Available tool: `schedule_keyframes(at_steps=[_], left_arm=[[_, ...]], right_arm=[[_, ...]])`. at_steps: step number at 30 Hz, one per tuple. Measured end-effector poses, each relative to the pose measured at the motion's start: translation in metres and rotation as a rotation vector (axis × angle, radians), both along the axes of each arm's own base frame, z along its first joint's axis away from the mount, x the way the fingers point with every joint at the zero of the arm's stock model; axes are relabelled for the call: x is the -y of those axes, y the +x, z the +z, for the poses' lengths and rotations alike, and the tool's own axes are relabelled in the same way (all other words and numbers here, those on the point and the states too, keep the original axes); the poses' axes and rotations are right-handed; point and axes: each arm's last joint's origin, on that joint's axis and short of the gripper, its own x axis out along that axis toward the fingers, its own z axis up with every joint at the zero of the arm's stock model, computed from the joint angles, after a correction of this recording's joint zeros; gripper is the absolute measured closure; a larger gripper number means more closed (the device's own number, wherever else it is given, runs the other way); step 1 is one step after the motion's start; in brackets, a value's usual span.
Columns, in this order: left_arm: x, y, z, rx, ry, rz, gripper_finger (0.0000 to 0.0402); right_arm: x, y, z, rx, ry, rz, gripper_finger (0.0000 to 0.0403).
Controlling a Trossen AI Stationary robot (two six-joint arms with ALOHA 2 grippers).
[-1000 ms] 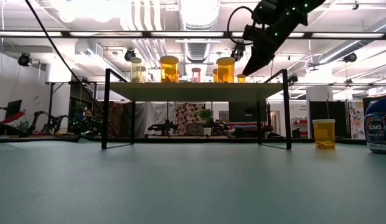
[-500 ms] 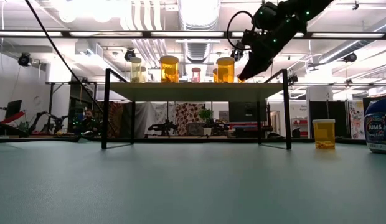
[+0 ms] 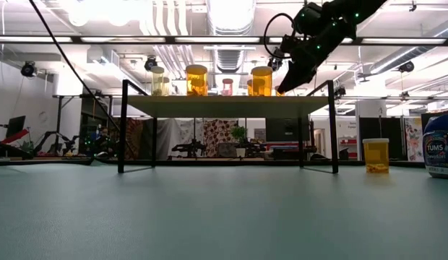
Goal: Pick and place medicine bottles onto shelf by color
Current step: Move the small orange pill bottle to the middle of the shelf
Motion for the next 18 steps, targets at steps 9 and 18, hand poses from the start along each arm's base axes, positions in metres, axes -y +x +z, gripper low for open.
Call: schedule_keyframes(at_steps=[9, 18], left_arm=[[0.000, 0.000, 0.000, 0.000, 0.000, 0.000, 0.0132], [0.000, 0.000, 0.000, 0.000, 0.000, 0.000, 0.0132]], right_arm=[[0.001, 0.001, 0.011, 0.027, -0.006, -0.012, 0.0287], [-0.005, 0.001, 0.053, 0.061, 0.013, -0.030, 0.0296]])
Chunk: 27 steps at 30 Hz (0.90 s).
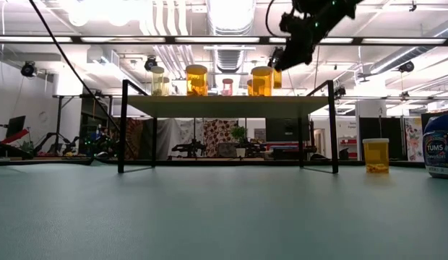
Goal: Pick and place medicine bottles onto shelf by color
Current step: Move the small orange pill bottle to the middle of the shelf
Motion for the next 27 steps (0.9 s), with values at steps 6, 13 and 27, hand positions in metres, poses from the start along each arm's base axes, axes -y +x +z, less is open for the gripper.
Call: schedule_keyframes(at_steps=[6, 13, 27], left_arm=[[0.000, 0.000, 0.000, 0.000, 0.000, 0.000, 0.0132], [0.000, 0.000, 0.000, 0.000, 0.000, 0.000, 0.0132], [0.000, 0.000, 0.000, 0.000, 0.000, 0.000, 0.0132]], right_arm=[[-0.028, 0.008, 0.031, 0.011, 0.012, 0.067, 0.0294], [-0.074, 0.028, 0.054, 0.071, 0.008, 0.131, 0.0294], [-0.128, 0.097, 0.024, 0.035, 0.026, 0.069, 0.0294]])
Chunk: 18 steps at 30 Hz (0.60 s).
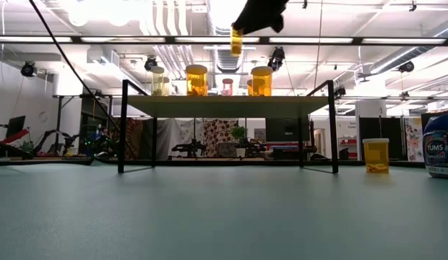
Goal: Pick and place medicine bottles onto shelf by color
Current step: Move the small orange pill bottle to the middle of the shelf
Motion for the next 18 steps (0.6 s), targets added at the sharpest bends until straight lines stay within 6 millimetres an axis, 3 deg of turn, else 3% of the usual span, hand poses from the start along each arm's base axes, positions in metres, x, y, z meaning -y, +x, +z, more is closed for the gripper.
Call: schedule_keyframes(at_steps=[8, 18], left_arm=[[0.000, 0.000, 0.000, 0.000, 0.000, 0.000, 0.0132], [0.000, 0.000, 0.000, -0.001, 0.001, 0.000, 0.0132]], right_arm=[[0.006, 0.034, -0.020, -0.058, 0.054, -0.068, 0.0294], [0.004, 0.046, -0.042, -0.146, 0.019, -0.114, 0.0294]])
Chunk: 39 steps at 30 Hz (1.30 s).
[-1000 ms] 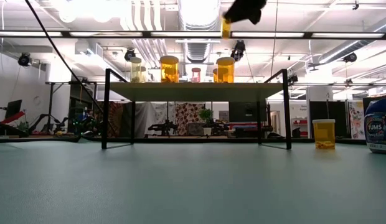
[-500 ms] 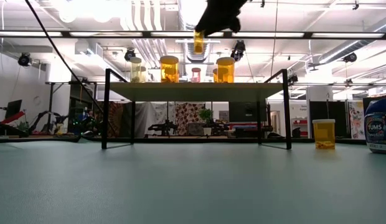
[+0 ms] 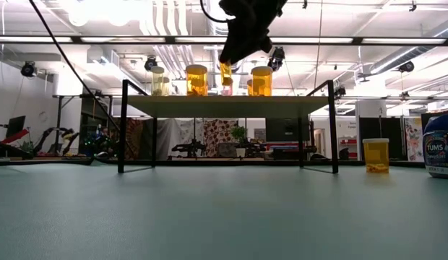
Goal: Pick and place medicine bottles onto shelf by color
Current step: Move the small orange pill bottle to the middle of the shelf
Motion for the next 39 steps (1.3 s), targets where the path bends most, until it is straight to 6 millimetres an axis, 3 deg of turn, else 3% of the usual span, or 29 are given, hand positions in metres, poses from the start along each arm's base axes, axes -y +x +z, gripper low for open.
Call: schedule_keyframes(at_steps=[20, 39], left_arm=[[0.000, 0.000, 0.000, 0.000, 0.000, 0.000, 0.0132], [0.000, 0.000, 0.000, 0.000, 0.000, 0.000, 0.0132]], right_arm=[[-0.004, 0.007, -0.020, -0.054, -0.052, -0.030, 0.0293], [-0.004, 0.007, -0.023, -0.061, -0.038, -0.046, 0.0245]])
